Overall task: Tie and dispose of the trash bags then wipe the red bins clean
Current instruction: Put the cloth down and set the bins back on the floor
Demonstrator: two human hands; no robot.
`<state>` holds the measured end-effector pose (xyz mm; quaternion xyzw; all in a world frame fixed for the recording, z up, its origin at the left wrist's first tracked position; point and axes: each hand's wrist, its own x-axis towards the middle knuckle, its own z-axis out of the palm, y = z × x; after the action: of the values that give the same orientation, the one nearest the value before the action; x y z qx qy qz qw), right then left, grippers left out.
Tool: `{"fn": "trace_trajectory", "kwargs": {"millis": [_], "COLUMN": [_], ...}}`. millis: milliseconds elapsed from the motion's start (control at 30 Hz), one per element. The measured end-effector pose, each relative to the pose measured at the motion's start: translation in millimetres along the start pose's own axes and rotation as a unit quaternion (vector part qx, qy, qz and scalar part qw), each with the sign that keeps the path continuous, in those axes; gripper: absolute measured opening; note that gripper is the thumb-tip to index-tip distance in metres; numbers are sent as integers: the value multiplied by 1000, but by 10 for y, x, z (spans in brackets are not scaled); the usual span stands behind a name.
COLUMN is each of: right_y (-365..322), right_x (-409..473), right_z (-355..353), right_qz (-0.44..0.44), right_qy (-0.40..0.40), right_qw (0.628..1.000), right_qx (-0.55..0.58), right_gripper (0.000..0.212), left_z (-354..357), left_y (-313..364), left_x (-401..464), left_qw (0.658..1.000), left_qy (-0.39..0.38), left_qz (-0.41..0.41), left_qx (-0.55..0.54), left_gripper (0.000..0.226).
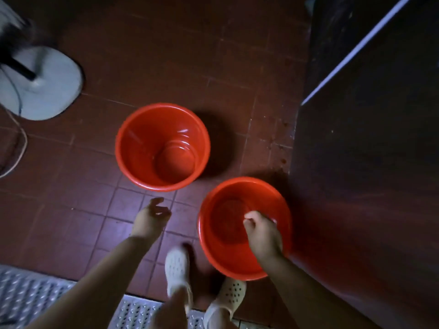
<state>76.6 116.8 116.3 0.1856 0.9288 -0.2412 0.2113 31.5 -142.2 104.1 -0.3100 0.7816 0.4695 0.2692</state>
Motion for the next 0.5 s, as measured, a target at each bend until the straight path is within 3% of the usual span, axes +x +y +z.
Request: {"fn": "trace_trajectory", "kwargs": {"millis": [133, 267, 400, 500], "right_y": [-601, -1082, -1298, -1265], "right_x": [528, 1168, 1710, 1923], "right_z": [299, 856, 1405, 1615], "right_qz": [-83, -207, -301, -333], "right_qy": [-20, -33, -83, -132], "right_qw": [996, 977, 939, 910], "right_qx": [-19, -29, -143, -210], "right_gripper": [19, 17, 38, 33], "left_z": [-160, -219, -233, -214], "left_y": [-79, -256, -360, -339], "left_x": [434, 1018, 1515, 1755], "left_qw": [998, 994, 989, 988], "left_qy": [26, 48, 73, 78], "left_qz": [-51, -100, -127, -128], "left_qx": [-40, 1, 31, 34], "left_gripper": [44, 55, 64, 52]}}
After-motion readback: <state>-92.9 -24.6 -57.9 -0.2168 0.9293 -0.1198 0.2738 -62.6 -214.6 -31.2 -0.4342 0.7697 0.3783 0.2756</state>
